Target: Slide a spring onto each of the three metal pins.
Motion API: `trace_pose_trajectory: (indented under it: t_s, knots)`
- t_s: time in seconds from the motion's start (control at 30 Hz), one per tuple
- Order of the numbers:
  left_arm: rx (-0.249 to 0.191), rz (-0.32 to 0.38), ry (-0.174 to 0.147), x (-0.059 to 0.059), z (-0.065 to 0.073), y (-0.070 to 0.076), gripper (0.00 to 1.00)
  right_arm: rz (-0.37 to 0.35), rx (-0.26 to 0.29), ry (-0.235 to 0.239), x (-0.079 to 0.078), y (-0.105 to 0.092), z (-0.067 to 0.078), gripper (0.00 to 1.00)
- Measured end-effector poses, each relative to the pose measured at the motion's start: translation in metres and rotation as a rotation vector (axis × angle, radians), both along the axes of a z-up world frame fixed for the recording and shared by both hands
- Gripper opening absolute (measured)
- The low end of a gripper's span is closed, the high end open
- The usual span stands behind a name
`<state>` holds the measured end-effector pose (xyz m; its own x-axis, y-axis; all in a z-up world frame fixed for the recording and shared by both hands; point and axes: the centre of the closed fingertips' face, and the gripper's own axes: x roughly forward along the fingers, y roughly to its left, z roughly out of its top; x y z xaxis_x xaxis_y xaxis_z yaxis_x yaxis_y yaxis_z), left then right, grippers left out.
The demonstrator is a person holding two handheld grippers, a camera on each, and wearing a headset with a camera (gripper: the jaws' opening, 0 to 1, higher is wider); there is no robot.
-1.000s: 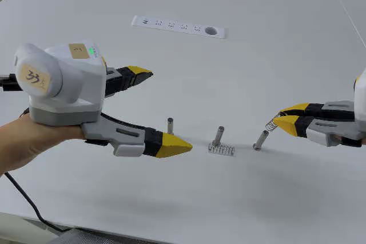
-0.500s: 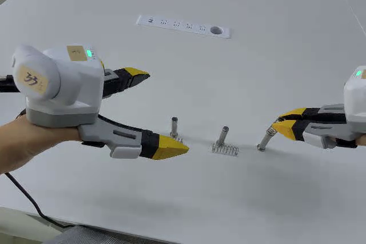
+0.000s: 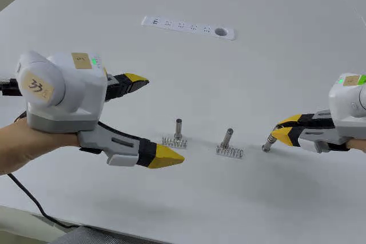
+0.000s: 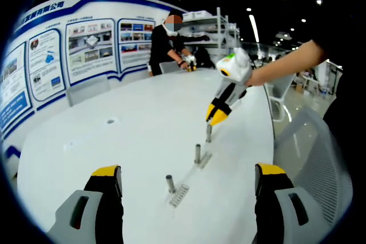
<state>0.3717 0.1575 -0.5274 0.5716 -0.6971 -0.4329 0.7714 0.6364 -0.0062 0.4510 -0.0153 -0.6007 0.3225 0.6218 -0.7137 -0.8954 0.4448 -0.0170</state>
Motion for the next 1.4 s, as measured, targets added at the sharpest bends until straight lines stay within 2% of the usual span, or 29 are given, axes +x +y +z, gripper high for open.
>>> trace_pose_trajectory:
  t_s: [0.17, 0.3, 0.57, 0.63, 0.9, 0.97, 1.07, 1.4]
  knots:
    - [-0.014, 0.019, 0.000, 0.001, 0.003, 0.005, 0.98, -0.010, -0.006, 0.017, 0.000, -0.002, -0.009, 0.11]
    - [0.001, 0.016, 0.007, -0.001, 0.001, 0.007, 0.98, -0.014, -0.009, 0.024, 0.000, -0.002, -0.015, 0.11]
    - [0.004, 0.030, 0.012, -0.001, 0.001, 0.011, 0.98, -0.020, -0.018, 0.035, 0.000, -0.001, -0.025, 0.11]
    - [0.005, 0.033, 0.016, -0.001, 0.001, 0.012, 0.98, -0.027, -0.003, 0.032, 0.001, 0.000, -0.024, 0.11]
    - [0.001, 0.034, 0.021, -0.003, 0.000, 0.012, 0.98, -0.028, -0.008, 0.026, 0.002, -0.001, -0.023, 0.12]
    - [0.000, 0.033, 0.022, -0.003, 0.001, 0.011, 0.98, -0.029, -0.003, 0.014, 0.002, -0.002, -0.021, 0.12]
    - [-0.025, 0.034, 0.022, -0.003, 0.005, 0.010, 0.98, -0.045, 0.040, 0.006, 0.004, 0.001, -0.012, 0.12]
    - [-0.023, 0.035, 0.013, -0.002, 0.009, 0.011, 0.98, -0.062, 0.090, -0.035, 0.006, 0.001, 0.013, 0.15]
